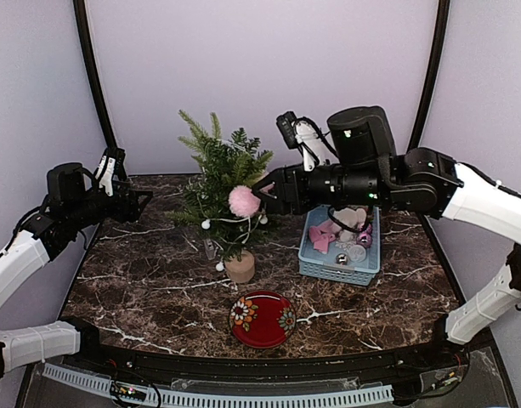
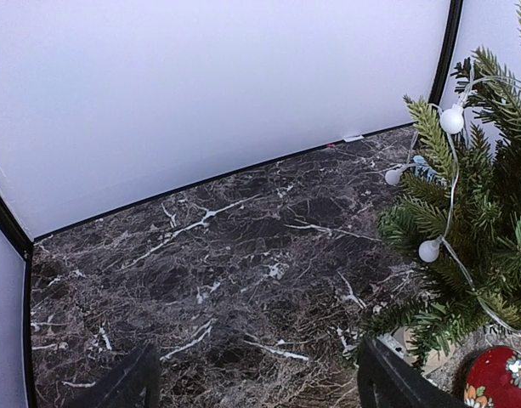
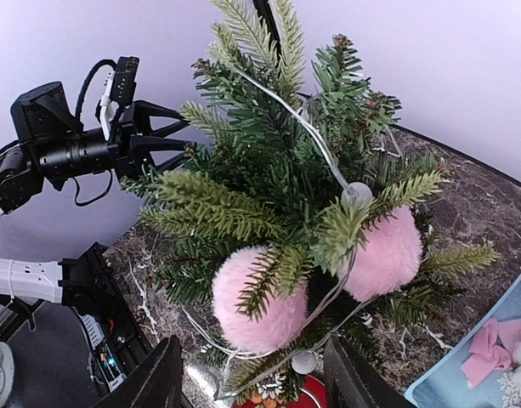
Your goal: Decorate the small christmas tree
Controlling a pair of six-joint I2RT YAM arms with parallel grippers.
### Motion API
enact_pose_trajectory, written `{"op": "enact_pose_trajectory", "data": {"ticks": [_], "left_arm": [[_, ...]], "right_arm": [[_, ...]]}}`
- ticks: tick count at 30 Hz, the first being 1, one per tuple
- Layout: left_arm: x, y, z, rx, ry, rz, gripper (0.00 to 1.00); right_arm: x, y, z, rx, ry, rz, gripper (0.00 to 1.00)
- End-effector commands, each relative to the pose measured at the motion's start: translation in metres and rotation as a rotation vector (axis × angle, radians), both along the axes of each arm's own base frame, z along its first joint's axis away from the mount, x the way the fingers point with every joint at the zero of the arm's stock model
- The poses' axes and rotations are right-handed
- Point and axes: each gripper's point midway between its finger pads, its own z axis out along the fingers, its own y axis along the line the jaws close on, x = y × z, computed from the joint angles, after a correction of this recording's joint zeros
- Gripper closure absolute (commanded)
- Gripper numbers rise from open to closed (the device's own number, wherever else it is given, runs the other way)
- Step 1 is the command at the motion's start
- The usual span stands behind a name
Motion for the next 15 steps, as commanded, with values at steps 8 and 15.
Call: {"op": "enact_pose_trajectory", "data": {"ticks": [8,15], "left_arm": [[-0.003,0.002,0.003,-0.009,-0.02,0.004,0.18],[-0.001,0.002,0.0,-0.007,-0.011,0.011,0.18]], "right_arm": [[0.029,-0.049,0.009,0.081,0.006,-0.235,0.37],[0.092,-0.143,-0.056,0.017,0.128,-0.525,0.34]]}}
